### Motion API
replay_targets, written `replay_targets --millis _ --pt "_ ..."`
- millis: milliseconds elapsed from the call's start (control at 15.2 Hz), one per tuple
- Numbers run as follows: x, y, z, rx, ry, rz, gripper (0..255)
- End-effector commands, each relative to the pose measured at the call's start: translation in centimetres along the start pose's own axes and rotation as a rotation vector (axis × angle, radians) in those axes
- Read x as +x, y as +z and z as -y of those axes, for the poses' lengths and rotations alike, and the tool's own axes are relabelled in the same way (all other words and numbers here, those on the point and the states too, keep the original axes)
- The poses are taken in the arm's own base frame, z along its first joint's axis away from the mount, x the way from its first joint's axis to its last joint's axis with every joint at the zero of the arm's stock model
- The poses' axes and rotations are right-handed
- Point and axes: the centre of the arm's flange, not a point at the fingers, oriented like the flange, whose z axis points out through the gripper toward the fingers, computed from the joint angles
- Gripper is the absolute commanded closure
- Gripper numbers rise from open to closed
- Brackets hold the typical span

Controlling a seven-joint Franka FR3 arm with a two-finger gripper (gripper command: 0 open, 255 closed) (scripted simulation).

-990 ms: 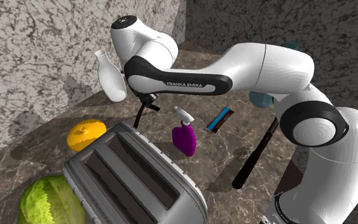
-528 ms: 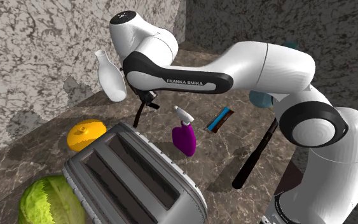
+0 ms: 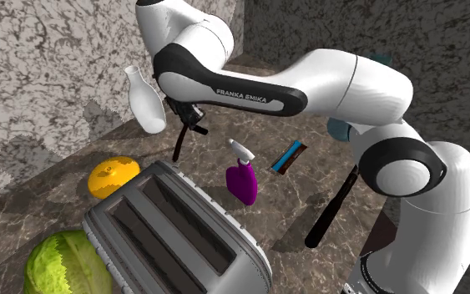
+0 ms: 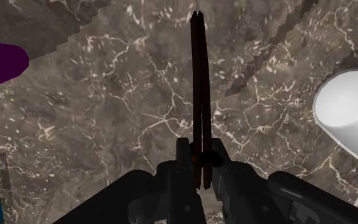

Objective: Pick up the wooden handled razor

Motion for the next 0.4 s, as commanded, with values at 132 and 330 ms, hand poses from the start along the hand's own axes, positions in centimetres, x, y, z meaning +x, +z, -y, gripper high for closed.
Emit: replay_targets --millis 132,330 --pt "0.1 -2.1 0.1 -0.001 0.000 0.000 255" --pt "0.2 -2.7 0.1 -0.001 0.000 0.000 255"
